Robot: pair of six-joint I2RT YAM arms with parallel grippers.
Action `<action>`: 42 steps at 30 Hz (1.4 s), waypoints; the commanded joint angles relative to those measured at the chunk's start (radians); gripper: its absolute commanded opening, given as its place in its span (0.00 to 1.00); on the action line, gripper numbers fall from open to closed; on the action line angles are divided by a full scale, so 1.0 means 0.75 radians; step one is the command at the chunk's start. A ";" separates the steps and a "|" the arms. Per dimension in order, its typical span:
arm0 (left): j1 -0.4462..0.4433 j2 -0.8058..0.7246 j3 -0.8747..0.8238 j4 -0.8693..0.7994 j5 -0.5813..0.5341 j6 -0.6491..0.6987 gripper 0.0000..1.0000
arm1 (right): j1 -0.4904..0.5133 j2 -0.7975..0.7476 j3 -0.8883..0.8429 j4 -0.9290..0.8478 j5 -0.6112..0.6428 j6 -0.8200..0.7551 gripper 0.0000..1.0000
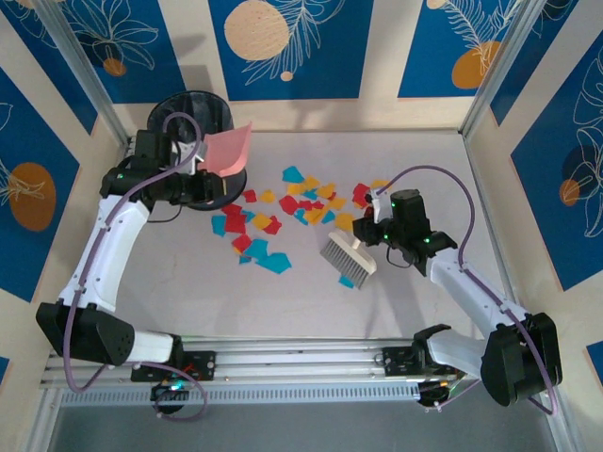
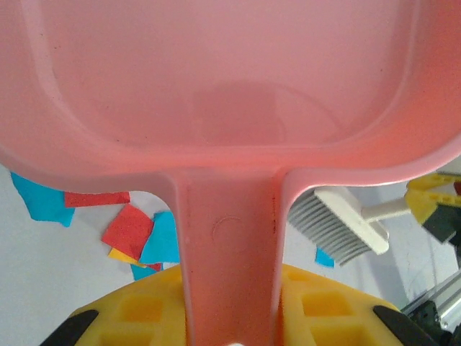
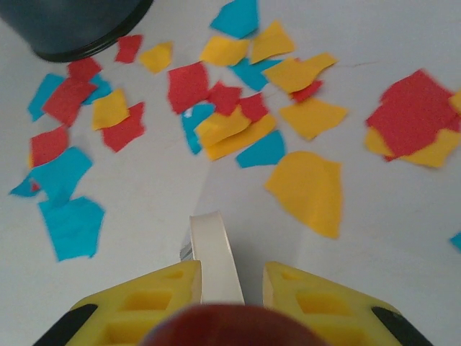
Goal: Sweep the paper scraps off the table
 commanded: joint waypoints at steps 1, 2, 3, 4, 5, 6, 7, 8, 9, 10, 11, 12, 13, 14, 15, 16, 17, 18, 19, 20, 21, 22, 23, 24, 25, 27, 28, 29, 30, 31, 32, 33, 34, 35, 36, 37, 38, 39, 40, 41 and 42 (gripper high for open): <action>-0.046 -0.036 0.040 -0.071 -0.024 0.068 0.00 | -0.004 0.024 0.002 0.060 0.268 -0.015 0.00; -0.060 -0.036 0.042 -0.078 -0.037 0.078 0.00 | -0.009 0.027 0.011 0.061 0.309 -0.005 0.00; -0.075 -0.036 0.044 -0.085 -0.052 0.088 0.00 | -0.019 0.029 0.018 0.063 0.333 -0.003 0.00; -0.095 -0.036 0.039 -0.086 -0.074 0.098 0.00 | -0.029 0.027 0.024 0.069 0.345 0.003 0.00; -0.114 -0.036 0.039 -0.089 -0.095 0.104 0.00 | -0.041 0.027 0.029 0.076 0.351 0.010 0.00; -0.129 -0.034 0.040 -0.097 -0.107 0.111 0.00 | -0.052 0.028 0.032 0.085 0.353 0.018 0.00; -0.144 -0.032 0.040 -0.103 -0.120 0.118 0.00 | -0.063 0.035 0.041 0.090 0.361 0.032 0.00; -0.160 -0.032 0.036 -0.105 -0.134 0.123 0.00 | -0.075 0.040 0.048 0.093 0.382 0.046 0.00; -0.175 -0.033 0.032 -0.109 -0.133 0.142 0.00 | -0.082 0.050 0.059 0.089 0.410 0.058 0.00; -0.193 -0.035 0.026 -0.110 -0.143 0.153 0.00 | -0.086 0.055 0.069 0.088 0.437 0.068 0.00; -0.211 -0.037 0.021 -0.111 -0.163 0.161 0.00 | -0.090 0.061 0.075 0.081 0.470 0.078 0.00; -0.230 -0.039 0.017 -0.111 -0.172 0.176 0.00 | -0.092 0.067 0.086 0.075 0.501 0.093 0.00; -0.241 -0.043 0.010 -0.111 -0.176 0.190 0.00 | -0.100 0.069 0.094 0.072 0.530 0.108 0.00; -0.259 -0.044 0.005 -0.108 -0.185 0.202 0.00 | -0.104 0.070 0.101 0.065 0.553 0.124 0.00; -0.271 -0.040 0.003 -0.114 -0.193 0.215 0.00 | -0.112 0.067 0.108 0.060 0.564 0.136 0.00; -0.281 -0.039 0.001 -0.117 -0.198 0.226 0.00 | -0.116 0.063 0.111 0.057 0.578 0.149 0.00; -0.295 -0.034 0.000 -0.117 -0.210 0.239 0.00 | -0.120 0.055 0.114 0.057 0.586 0.160 0.00; -0.304 -0.029 0.001 -0.120 -0.218 0.247 0.00 | -0.126 0.044 0.112 0.065 0.566 0.157 0.00; -0.312 -0.022 0.003 -0.124 -0.221 0.251 0.00 | -0.130 0.037 0.114 0.068 0.551 0.163 0.00; -0.319 -0.014 0.006 -0.129 -0.223 0.258 0.00 | -0.136 0.026 0.117 0.064 0.534 0.170 0.00; -0.324 -0.007 0.009 -0.131 -0.229 0.264 0.00 | -0.141 0.015 0.118 0.066 0.504 0.170 0.00; -0.329 -0.003 0.009 -0.131 -0.236 0.266 0.00 | -0.142 0.000 0.117 0.076 0.478 0.168 0.00; -0.331 0.004 0.009 -0.130 -0.246 0.269 0.00 | -0.142 -0.021 0.113 0.089 0.447 0.164 0.00; -0.334 0.009 0.007 -0.130 -0.251 0.273 0.00 | -0.140 -0.045 0.106 0.106 0.417 0.157 0.00; -0.335 0.018 0.006 -0.132 -0.251 0.278 0.00 | -0.139 -0.067 0.101 0.118 0.402 0.155 0.00; -0.342 0.037 0.007 -0.137 -0.266 0.291 0.00 | -0.139 -0.120 0.085 0.144 0.394 0.152 0.00; -0.347 0.044 0.007 -0.137 -0.280 0.298 0.00 | -0.136 -0.142 0.079 0.149 0.404 0.151 0.00; -0.352 0.054 0.005 -0.138 -0.286 0.314 0.00 | -0.136 -0.163 0.073 0.153 0.429 0.155 0.00; -0.363 0.061 0.002 -0.137 -0.294 0.334 0.00 | -0.137 -0.179 0.070 0.148 0.466 0.157 0.00; -0.372 0.062 0.003 -0.136 -0.307 0.344 0.00 | -0.135 -0.189 0.072 0.137 0.512 0.164 0.00; -0.380 0.064 -0.001 -0.132 -0.316 0.352 0.00 | -0.135 -0.197 0.075 0.119 0.572 0.171 0.00; -0.386 0.064 -0.007 -0.124 -0.316 0.362 0.00 | -0.132 -0.200 0.075 0.103 0.634 0.176 0.00; -0.389 0.065 -0.011 -0.117 -0.315 0.369 0.00 | -0.132 -0.205 0.075 0.095 0.684 0.179 0.00; -0.393 0.066 -0.015 -0.113 -0.318 0.374 0.00 | -0.134 -0.204 0.072 0.086 0.747 0.188 0.00; -0.393 0.068 -0.017 -0.109 -0.320 0.377 0.00 | -0.135 -0.203 0.071 0.075 0.794 0.196 0.00; -0.396 0.074 -0.014 -0.112 -0.321 0.382 0.00 | -0.135 -0.201 0.066 0.072 0.847 0.198 0.00; -0.397 0.082 -0.007 -0.119 -0.321 0.387 0.00 | -0.134 -0.197 0.067 0.062 0.899 0.207 0.00; -0.397 0.090 0.001 -0.126 -0.319 0.391 0.00 | -0.134 -0.192 0.069 0.047 0.955 0.219 0.00; -0.398 0.097 0.005 -0.128 -0.317 0.397 0.00 | -0.135 -0.185 0.074 0.031 1.003 0.230 0.00; -0.398 0.102 0.010 -0.133 -0.314 0.403 0.00 | -0.134 -0.175 0.084 0.008 1.052 0.242 0.00; -0.399 0.107 0.013 -0.137 -0.311 0.410 0.00 | -0.134 -0.162 0.091 -0.006 1.091 0.240 0.00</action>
